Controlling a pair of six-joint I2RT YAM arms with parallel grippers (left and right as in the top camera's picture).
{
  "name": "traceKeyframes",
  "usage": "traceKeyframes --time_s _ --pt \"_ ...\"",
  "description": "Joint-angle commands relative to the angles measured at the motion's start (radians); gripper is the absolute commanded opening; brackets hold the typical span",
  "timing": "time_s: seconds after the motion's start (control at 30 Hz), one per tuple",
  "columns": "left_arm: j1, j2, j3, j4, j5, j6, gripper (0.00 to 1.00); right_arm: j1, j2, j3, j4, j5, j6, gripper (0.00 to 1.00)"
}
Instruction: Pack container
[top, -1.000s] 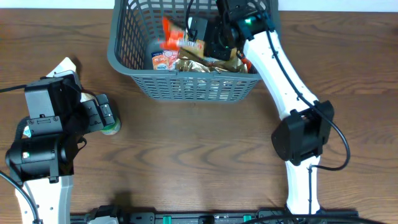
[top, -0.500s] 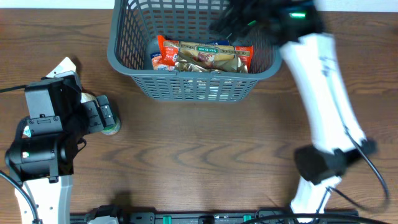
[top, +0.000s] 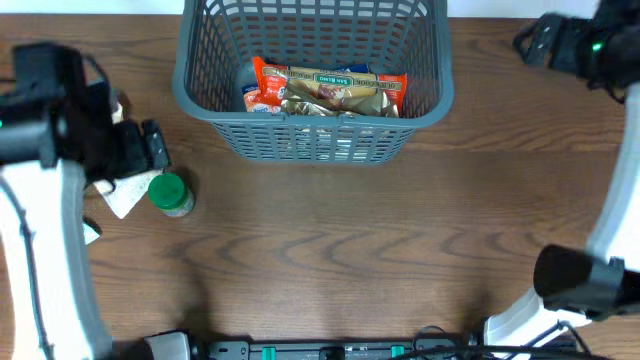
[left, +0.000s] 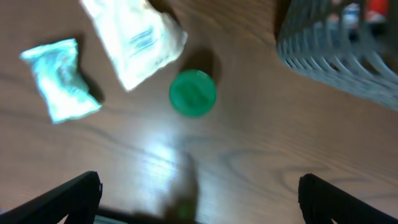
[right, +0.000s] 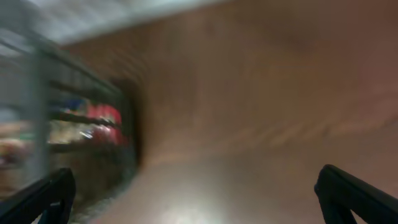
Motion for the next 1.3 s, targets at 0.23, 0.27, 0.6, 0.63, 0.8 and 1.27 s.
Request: traceKeyframes --time_s 0.23,0.27,0.6,0.63,0.8,1.27 --pt "0.005 0.055 -0.221 0.25 0.013 0.097 0.98 -0.004 0.007 -0.409 0.206 -0.02 0.039 0.99" --pt "0.005 0.055 -0.249 0.269 0.014 0.099 0.98 -0.004 0.007 -0.427 0.216 -0.02 0.038 0.99" --pt "0.005 0.055 -0.53 0.488 0.013 0.099 0.98 -0.003 0.007 -0.481 0.255 -0.02 0.002 0.99" --pt "0.005 0.055 -0.547 0.507 0.013 0.099 0.98 -0.003 0.007 -0.481 0.254 -0.02 0.002 0.99" --pt "0.005 0.069 -0.603 0.576 0.013 0.099 0.98 -0.003 0.007 -0.481 0.25 -0.02 -0.002 0.99" --pt "0.005 0.181 -0.675 0.685 0.006 0.099 0.98 0.015 0.007 -0.481 0.235 -0.02 -0.022 0.99"
